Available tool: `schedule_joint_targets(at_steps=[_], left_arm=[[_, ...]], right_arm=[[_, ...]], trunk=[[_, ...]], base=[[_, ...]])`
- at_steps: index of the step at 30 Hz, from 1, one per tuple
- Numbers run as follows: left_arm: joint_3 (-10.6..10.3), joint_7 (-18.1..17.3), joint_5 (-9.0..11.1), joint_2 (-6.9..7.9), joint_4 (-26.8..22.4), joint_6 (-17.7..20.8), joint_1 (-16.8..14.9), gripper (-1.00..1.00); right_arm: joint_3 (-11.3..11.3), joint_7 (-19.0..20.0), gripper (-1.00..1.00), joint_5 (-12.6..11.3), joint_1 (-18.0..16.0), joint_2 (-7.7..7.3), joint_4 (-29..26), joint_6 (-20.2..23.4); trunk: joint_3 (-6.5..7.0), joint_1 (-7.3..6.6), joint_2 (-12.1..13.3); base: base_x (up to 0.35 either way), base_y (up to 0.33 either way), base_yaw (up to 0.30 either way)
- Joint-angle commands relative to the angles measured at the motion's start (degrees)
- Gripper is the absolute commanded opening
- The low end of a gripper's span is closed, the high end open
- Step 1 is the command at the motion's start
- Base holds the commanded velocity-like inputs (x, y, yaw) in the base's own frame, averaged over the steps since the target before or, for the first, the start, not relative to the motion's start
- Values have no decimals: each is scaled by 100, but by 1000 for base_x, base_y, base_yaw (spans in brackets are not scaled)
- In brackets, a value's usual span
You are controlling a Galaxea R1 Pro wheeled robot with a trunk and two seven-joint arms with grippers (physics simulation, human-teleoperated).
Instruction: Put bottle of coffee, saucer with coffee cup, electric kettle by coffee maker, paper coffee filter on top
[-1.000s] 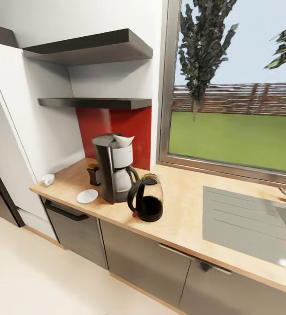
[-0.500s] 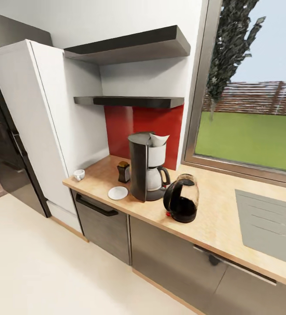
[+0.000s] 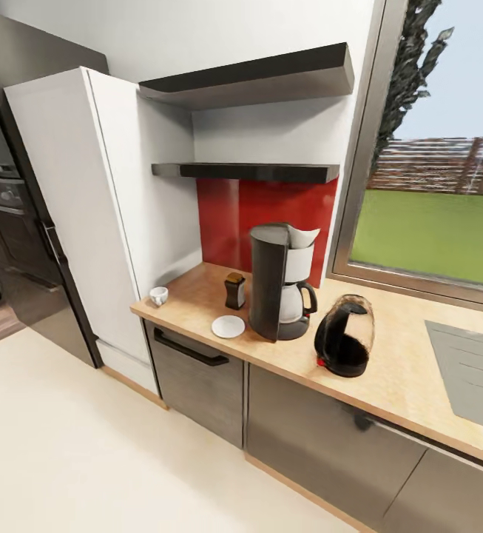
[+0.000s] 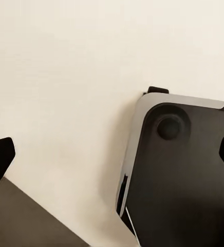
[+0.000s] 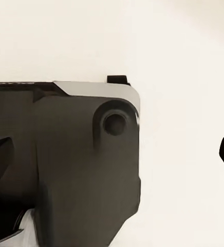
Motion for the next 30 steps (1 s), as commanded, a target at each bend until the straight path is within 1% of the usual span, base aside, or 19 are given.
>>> schedule_joint_targets(at_steps=[1,12,30], left_arm=[[29,8,-60,-1,-2,-15,-2,100],[21,8,-60,5,0,-13,-3,100],[12,15,-52,5,-1,-1,-2,100]], right_arm=[[49,-23,100,-57,-3,0,0,-1],[47,-24,100,-48,-4,-18,1,-1],[41,-23,100,-78,-5,4,-16,-1]], trunk=[[-9,2,-9],[-9,2,-9],[-9,2,-9]], base=[[0,340,0],[11,339,0],[93,339,0]])
